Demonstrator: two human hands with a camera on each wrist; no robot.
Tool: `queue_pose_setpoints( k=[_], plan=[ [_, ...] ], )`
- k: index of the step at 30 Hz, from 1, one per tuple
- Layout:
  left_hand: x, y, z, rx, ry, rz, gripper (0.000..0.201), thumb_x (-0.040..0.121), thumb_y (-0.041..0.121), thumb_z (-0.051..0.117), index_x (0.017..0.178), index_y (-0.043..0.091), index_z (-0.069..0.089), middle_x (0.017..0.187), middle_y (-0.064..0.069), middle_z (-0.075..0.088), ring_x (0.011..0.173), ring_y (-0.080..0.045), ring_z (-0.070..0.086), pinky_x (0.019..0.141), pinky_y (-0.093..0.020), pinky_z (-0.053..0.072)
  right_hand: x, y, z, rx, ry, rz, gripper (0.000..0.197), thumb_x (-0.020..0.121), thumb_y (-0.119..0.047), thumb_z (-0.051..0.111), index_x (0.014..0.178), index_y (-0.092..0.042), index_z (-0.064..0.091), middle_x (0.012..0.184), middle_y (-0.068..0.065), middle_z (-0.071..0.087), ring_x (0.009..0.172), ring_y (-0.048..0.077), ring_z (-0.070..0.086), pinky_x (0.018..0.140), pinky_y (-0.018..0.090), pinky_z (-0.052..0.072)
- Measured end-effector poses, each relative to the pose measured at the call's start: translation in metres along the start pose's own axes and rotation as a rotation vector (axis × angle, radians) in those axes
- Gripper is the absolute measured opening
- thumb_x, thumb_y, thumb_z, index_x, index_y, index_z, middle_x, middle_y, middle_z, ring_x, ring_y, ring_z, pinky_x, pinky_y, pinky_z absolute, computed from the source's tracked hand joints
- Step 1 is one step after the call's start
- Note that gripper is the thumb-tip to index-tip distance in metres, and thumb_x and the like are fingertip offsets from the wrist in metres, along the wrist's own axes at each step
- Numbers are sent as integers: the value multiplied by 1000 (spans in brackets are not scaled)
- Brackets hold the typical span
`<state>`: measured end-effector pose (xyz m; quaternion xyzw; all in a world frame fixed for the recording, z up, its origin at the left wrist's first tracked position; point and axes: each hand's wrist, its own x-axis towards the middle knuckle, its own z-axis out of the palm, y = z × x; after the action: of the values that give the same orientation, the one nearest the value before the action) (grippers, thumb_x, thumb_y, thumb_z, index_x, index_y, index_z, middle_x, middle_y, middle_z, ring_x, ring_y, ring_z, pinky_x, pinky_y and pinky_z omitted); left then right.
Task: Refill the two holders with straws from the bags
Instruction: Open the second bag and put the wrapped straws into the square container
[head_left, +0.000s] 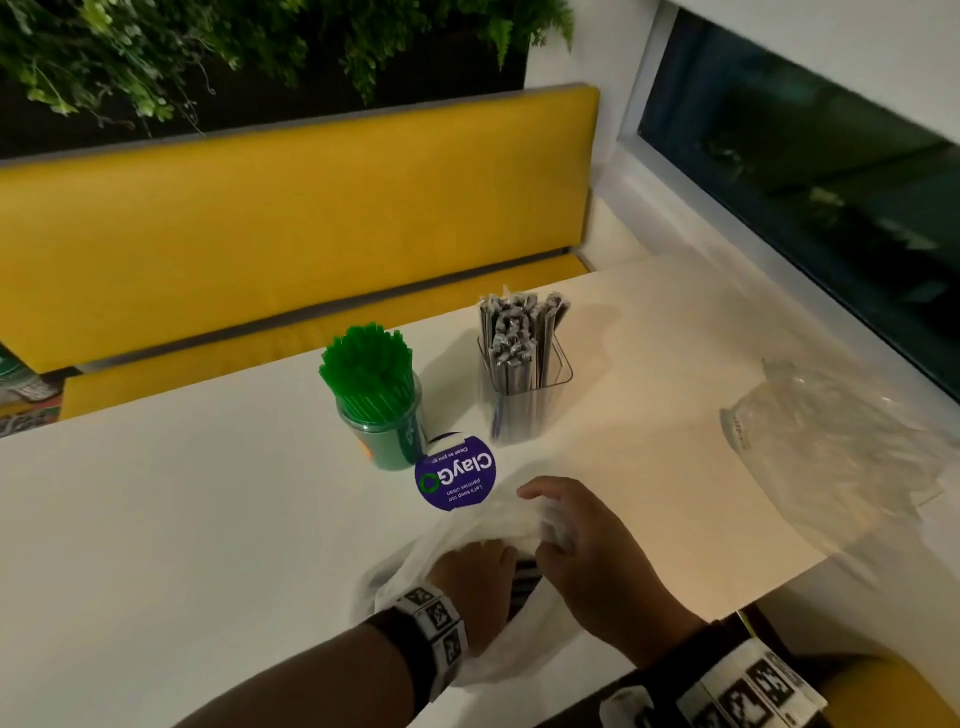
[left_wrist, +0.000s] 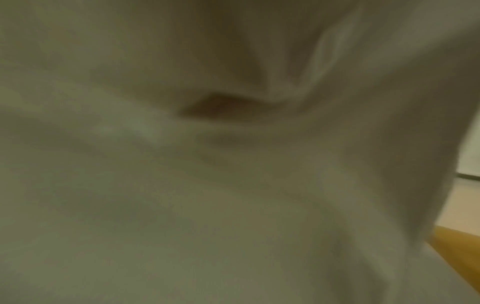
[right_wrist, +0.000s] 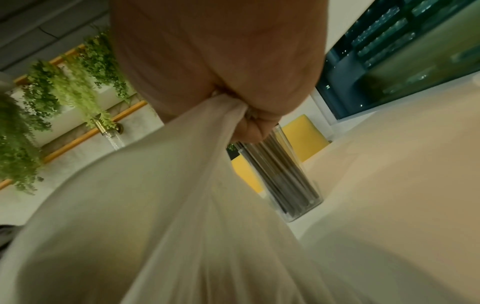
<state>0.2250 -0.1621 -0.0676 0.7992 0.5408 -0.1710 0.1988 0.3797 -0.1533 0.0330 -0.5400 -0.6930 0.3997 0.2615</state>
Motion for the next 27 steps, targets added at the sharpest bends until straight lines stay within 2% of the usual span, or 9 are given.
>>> queue_pose_setpoints(
  k=[4, 7, 9, 13, 16, 18, 21, 24, 27],
  plan=[
    [-9, 1, -9, -202, 7, -48, 38, 103, 41, 35, 135, 31, 53, 139, 3, 54, 129, -25, 49, 108, -36, 37, -6, -8, -5, -79, -132, -48, 46, 78, -45, 66, 108, -64, 37, 117, -23, 41, 101, 5, 56, 80, 15, 53],
    [-13, 3, -17, -190, 12, -41, 37, 101, 44, 34, 124, 27, 58, 131, 1, 62, 123, -27, 55, 104, -35, 41, -5, -8, -10, -231, -197, -101, 27, 84, -42, 66, 95, -58, 47, 115, -25, 31, 92, 6, 55, 73, 10, 49],
    [-17, 2, -21, -164, -10, -41, 42, 103, 48, 30, 128, 25, 54, 132, -3, 61, 123, -29, 54, 101, -34, 38, -5, -3, -13, -312, -224, -130, 12, 89, -37, 63, 94, -46, 55, 119, -24, 31, 95, 2, 51, 72, 4, 40],
    [-21, -2, -30, -287, -69, -5, 48, 102, 57, 28, 130, 27, 53, 137, 0, 59, 127, -24, 51, 104, -28, 33, -3, 2, -13, -401, -206, -85, 19, 90, -21, 58, 98, -38, 57, 114, -24, 40, 84, 4, 54, 66, 8, 43],
    [-27, -4, -47, -466, -107, 29, 41, 98, 63, 33, 97, 29, 55, 101, 7, 63, 96, -21, 57, 86, -27, 38, 2, 8, -21, -365, -135, 42, 27, 87, -12, 53, 90, -38, 57, 99, -26, 38, 72, 1, 51, 57, 9, 36],
    [-32, -8, -59, -582, -36, 86, 25, 94, 56, 49, 86, 32, 49, 86, 13, 58, 84, -17, 57, 77, -26, 39, 6, 16, -28, -326, -113, 118, 28, 84, -10, 52, 84, -38, 56, 99, -22, 40, 72, 4, 53, 57, 13, 39],
    [-43, -9, -86, -828, 17, 120, 12, 84, 39, 66, 90, 31, 59, 85, 4, 69, 77, -14, 62, 77, -34, 54, 10, 24, -36, -304, -190, 216, 24, 82, -12, 54, 86, -35, 49, 101, -16, 38, 74, 12, 53, 60, 24, 46],
    [-52, -4, -118, -1063, 44, 161, 14, 83, 15, 71, 96, 22, 70, 95, 0, 75, 85, -12, 71, 85, -32, 57, 12, 29, -39, -364, -227, 269, 26, 82, -15, 58, 91, -32, 40, 101, -12, 38, 70, 17, 53, 64, 35, 54],
    [-58, -5, -165, -1298, 261, 311, 11, 80, 11, 73, 90, 8, 73, 87, -4, 75, 84, -10, 69, 83, -34, 56, 17, 32, -41, -404, -231, 237, 39, 81, -16, 60, 102, -36, 34, 103, -8, 38, 60, 14, 50, 54, 33, 49]
  ],
)
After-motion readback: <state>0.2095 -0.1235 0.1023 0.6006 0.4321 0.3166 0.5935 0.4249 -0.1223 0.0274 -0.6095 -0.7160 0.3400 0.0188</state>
